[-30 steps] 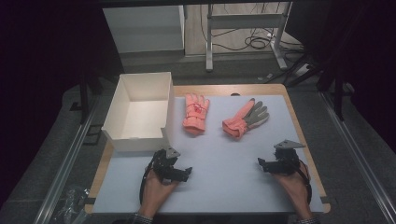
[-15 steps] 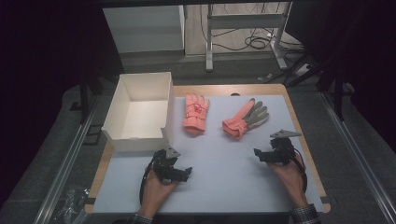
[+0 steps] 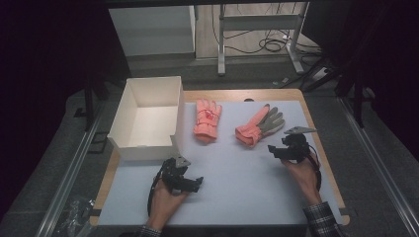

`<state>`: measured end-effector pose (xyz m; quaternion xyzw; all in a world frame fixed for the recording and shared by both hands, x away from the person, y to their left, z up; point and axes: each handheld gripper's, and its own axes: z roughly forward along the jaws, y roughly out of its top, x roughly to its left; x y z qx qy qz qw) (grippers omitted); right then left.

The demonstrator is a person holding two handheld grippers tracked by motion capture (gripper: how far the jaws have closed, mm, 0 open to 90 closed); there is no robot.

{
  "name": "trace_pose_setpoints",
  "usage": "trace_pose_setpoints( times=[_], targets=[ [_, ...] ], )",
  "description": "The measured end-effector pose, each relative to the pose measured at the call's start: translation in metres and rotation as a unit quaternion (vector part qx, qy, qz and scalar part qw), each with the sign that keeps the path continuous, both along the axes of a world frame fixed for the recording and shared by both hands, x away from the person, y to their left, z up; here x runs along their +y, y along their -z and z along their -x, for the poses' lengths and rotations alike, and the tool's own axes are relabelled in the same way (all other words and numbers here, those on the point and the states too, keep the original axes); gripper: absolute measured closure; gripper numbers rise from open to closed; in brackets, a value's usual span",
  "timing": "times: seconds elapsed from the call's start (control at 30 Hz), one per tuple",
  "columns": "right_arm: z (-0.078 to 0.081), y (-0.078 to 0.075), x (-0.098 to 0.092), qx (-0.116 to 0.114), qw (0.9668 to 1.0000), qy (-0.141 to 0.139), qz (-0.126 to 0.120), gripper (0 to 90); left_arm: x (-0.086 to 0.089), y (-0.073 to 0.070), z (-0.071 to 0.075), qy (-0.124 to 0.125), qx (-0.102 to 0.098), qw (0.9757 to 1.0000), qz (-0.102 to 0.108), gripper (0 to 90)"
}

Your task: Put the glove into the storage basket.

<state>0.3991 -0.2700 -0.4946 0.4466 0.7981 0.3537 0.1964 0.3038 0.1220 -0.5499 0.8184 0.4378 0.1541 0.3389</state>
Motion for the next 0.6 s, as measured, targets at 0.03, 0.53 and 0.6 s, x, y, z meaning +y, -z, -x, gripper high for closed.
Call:
trace_pose_setpoints(
  times=[0.03,0.53,0.6],
  targets=[
    [-0.003,-0.002,0.000,-0.001,1.0000,0.000,-0.002,35.9,0.000,0.000,0.000,0.000,0.000,1.0000,0.000,0.3],
    [-0.054,-0.021,0.013,0.007,0.9998,0.005,-0.015,52.0,0.000,0.000,0.000,0.000,0.000,1.0000,0.000,0.3],
    [-0.061,-0.022,0.017,0.005,0.9999,0.007,-0.013,52.4,0.000,0.000,0.000,0.000,0.000,1.0000,0.000,0.3]
  ],
)
